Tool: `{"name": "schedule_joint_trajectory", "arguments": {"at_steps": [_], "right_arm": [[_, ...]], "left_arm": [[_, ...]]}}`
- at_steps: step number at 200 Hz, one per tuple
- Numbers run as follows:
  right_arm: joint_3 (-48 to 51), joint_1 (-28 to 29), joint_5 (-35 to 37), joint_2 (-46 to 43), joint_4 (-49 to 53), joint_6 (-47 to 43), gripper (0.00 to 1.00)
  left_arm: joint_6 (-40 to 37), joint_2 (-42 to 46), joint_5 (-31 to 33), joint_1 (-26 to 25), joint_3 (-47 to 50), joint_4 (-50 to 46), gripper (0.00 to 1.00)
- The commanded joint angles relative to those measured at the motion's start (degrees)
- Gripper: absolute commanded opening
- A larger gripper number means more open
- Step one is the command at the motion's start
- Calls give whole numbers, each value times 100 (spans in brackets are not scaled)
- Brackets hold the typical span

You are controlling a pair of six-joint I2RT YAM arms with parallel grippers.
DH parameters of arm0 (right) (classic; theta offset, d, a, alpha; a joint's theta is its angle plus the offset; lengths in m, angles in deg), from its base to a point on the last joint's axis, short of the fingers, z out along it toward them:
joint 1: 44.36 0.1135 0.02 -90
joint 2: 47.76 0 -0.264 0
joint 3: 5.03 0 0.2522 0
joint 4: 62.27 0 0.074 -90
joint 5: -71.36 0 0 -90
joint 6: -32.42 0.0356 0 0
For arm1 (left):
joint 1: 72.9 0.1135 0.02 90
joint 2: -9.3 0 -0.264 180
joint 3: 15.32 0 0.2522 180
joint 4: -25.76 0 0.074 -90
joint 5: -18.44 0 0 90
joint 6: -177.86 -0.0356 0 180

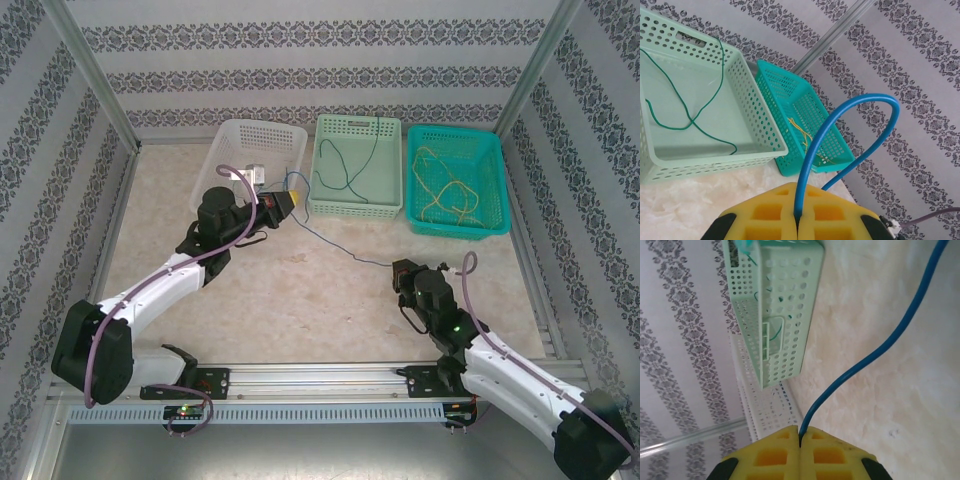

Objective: Untangle the cables

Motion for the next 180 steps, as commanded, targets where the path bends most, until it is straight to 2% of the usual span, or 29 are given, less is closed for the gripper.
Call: {"name": "schedule_joint_trajectory", "arguments": {"at_steps": [1, 36, 57, 62, 67, 81, 89, 110, 119, 147, 180], "right_arm": [[375, -12, 356, -158, 453, 852, 0], [570, -4, 483, -648, 719, 1096, 0], [593, 5, 482, -843, 853, 921, 0], [555, 3, 498, -888, 917, 791, 5], [483, -3, 513, -930, 1014, 613, 12], [288, -3, 627, -1067, 1174, -7, 19], [133, -18, 711, -1156, 1331, -369, 27], [-527, -127, 948, -1471, 2121, -1755, 54], [-871, -175, 1011, -1547, 2596, -2329, 61], [-1869, -276, 969, -1353, 3521, -3602, 63], [-2593, -284, 342, -713, 2822, -4856, 62]], "left_arm": [[6, 291, 449, 81, 76, 852, 0], [33, 322, 408, 65, 93, 913, 0], [18, 283, 352, 22, 58, 879, 0], [0, 274, 346, 22, 56, 872, 0], [-6, 275, 349, 8, 41, 856, 0], [-76, 308, 381, 12, 10, 734, 0], [-184, 351, 413, 13, -70, 503, 0], [-681, 444, 616, 12, -584, -923, 0], [-920, 460, 632, 16, -756, -1372, 0], [-1203, 475, 345, 19, -964, -1832, 0], [-1502, 258, -441, 16, -1411, -2624, 0]]}}
